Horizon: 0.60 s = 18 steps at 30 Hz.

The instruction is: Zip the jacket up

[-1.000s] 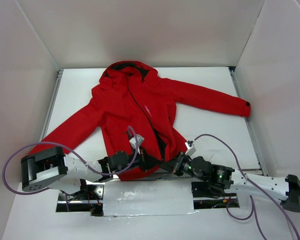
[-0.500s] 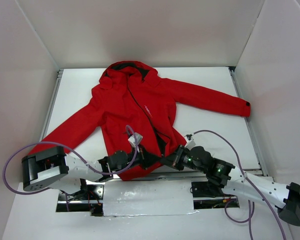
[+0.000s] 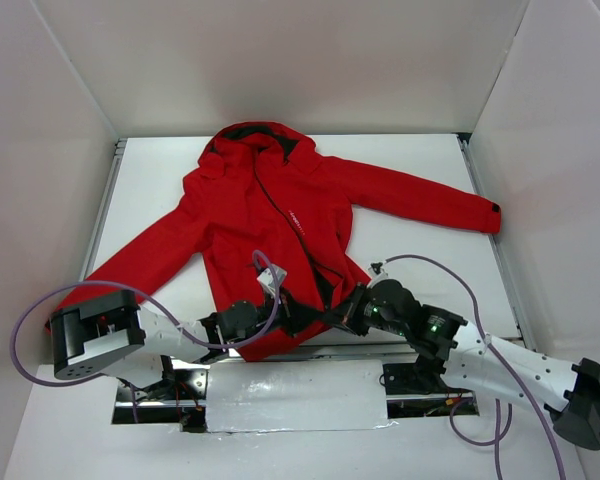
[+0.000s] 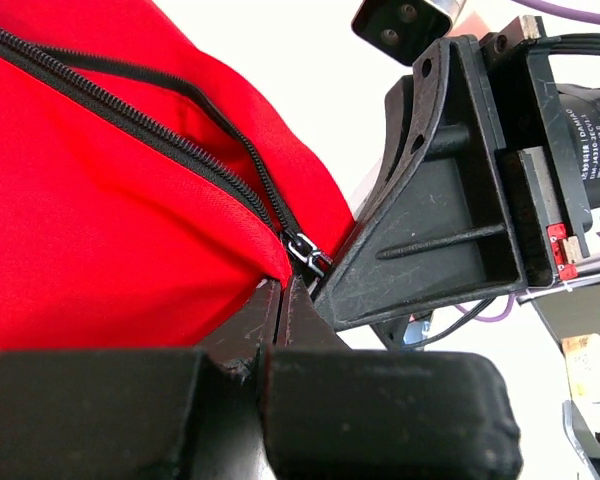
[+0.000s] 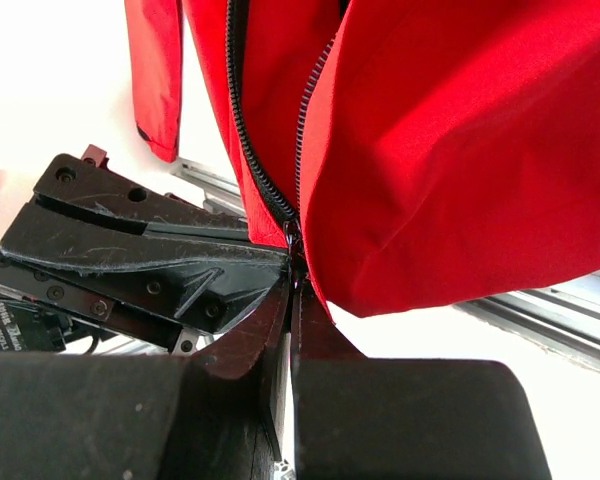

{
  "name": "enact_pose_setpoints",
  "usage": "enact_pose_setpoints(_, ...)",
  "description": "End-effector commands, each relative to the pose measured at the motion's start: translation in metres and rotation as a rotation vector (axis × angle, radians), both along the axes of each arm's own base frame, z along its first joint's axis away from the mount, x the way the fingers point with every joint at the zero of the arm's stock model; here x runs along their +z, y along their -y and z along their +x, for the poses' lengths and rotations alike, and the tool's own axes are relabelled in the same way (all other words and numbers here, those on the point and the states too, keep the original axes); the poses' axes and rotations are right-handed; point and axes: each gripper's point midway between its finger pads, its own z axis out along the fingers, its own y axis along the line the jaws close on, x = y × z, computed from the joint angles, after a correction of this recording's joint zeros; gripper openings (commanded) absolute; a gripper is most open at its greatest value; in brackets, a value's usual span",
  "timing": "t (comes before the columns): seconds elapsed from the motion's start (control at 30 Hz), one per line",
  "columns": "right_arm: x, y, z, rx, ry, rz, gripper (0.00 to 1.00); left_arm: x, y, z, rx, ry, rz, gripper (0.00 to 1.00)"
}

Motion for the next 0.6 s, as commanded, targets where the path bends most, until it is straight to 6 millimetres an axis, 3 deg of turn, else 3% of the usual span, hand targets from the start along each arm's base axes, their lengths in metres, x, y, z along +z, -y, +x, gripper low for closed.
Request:
enact_pose_setpoints(0.0,0.098,-0.007,0.043,-0.157,0.177,0.241,0.00,-0.015,0.009,-0.042,-0.185,-0.014,0.051,0.00)
enact_pose_setpoints(0.1,0.104,-0.004,0.045,-0.175,0.165,0.243,0.00,-0.021,0.008,-0.042,-0.179,-0.016,0.074,0.00)
enact_pose_setpoints(0.27,0.101,-0.021,0.024,-0.027,0.116,0.313,0.00,-0.021,0.008,-0.040,-0.167,-0.015,0.078,0.00)
enact_pose_setpoints(0.4,0.075,-0.018,0.024,-0.023,0.115,0.253,0.00,-0.017,0.008,-0.040,-0.167,-0.008,0.068,0.00)
enact_pose_setpoints(0.57,0.056,-0.008,0.037,-0.083,0.143,0.198,0.00,-0.014,0.008,-0.041,-0.172,-0.007,0.055,0.00)
